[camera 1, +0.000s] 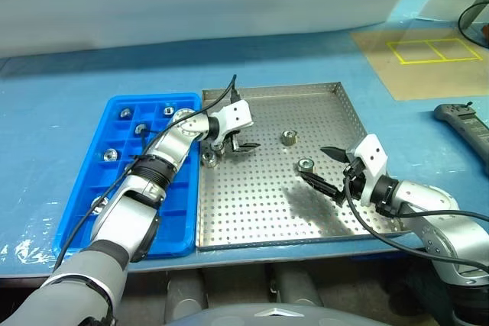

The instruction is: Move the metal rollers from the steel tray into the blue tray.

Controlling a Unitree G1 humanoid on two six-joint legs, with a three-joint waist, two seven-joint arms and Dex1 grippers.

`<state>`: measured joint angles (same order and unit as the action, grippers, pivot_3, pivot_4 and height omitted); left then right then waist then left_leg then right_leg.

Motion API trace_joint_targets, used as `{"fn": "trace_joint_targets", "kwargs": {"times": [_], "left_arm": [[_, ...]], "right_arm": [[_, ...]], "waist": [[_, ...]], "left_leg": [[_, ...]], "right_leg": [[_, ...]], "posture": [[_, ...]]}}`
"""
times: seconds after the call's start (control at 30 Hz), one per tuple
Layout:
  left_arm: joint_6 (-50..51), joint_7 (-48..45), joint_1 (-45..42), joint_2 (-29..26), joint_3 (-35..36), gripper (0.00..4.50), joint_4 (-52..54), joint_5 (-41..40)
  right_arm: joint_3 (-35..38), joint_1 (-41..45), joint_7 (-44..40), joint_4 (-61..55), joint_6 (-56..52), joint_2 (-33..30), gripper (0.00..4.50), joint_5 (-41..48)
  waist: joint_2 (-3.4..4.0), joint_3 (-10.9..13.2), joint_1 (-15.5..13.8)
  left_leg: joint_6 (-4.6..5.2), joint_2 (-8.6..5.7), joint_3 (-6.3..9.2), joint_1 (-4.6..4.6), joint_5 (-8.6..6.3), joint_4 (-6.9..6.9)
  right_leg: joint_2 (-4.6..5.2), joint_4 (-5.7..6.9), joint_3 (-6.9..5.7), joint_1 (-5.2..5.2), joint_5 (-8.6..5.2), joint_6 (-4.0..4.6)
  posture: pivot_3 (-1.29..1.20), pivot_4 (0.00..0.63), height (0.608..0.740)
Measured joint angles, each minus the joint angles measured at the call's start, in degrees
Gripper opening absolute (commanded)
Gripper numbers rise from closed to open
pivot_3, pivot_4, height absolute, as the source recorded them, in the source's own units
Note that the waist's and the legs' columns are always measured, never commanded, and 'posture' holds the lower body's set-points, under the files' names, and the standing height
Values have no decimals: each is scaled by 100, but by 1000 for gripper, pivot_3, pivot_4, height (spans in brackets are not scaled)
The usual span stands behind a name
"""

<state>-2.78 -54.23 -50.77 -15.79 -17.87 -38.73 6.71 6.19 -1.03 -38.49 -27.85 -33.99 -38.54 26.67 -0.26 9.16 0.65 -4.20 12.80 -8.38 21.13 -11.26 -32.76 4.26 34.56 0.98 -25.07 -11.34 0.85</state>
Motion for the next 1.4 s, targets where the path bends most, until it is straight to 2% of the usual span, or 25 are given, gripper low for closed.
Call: {"fn": "trace_joint_targets", "kwargs": {"times": [0.17, 0.27, 0.5, 0.83, 1.0, 1.4], "left_arm": [[68, -149, 10, -55, 6, 4456, -66, -57], [171, -305, 87, -393, -13, 4456, 89, 12], [1268, -813, 205, -909, 10, 4456, 930, -110], [2723, -929, 204, -1066, -20, 4456, 1751, -195], [3015, -1038, 207, -1281, -187, 4456, 1831, -126], [3163, -1225, 249, -1356, -539, 4456, 1871, 18]], "right_arm": [[-13, -5, 9, 0, 11, 21, 4500, -52], [-14, -84, 22, -1, 20, 48, 4500, -75], [-43, -156, 54, -1, 58, 116, 4500, -107], [-146, -17, 10, 139, 148, 226, 4500, -198], [-222, -13, 8, 145, 179, 270, 4500, -229], [-233, -12, 64, 145, 236, 385, 4500, -272]], "waist": [[0, 0, 6], [-1, 1, 23], [-2, 1, 1], [-2, 2, 17], [-2, 2, 11], [-1, 2, 15]], "left_leg": [[0, 1, -1, -2, 0, 0], [-4, 4, -1, -6, 2, 4], [-3, 0, -2, -3, 1, 5], [-8, 5, -6, -5, 4, 13], [-7, 1, -6, -2, 3, 15], [-8, 3, -6, -6, 4, 16]], "right_leg": [[-1, 1, 1, 0, 0, 0], [-2, 2, 4, -3, 0, 0], [1, -2, 2, -4, 0, 0], [-1, 0, 4, -8, 0, 0], [-1, -3, 3, -9, 0, 0], [-1, -2, 4, -8, 0, 0]], "posture": [[-336, 150, 740], [-336, 150, 740], [-333, 150, 740], [-306, 150, 740], [-310, 150, 740], [-317, 150, 740]]}}
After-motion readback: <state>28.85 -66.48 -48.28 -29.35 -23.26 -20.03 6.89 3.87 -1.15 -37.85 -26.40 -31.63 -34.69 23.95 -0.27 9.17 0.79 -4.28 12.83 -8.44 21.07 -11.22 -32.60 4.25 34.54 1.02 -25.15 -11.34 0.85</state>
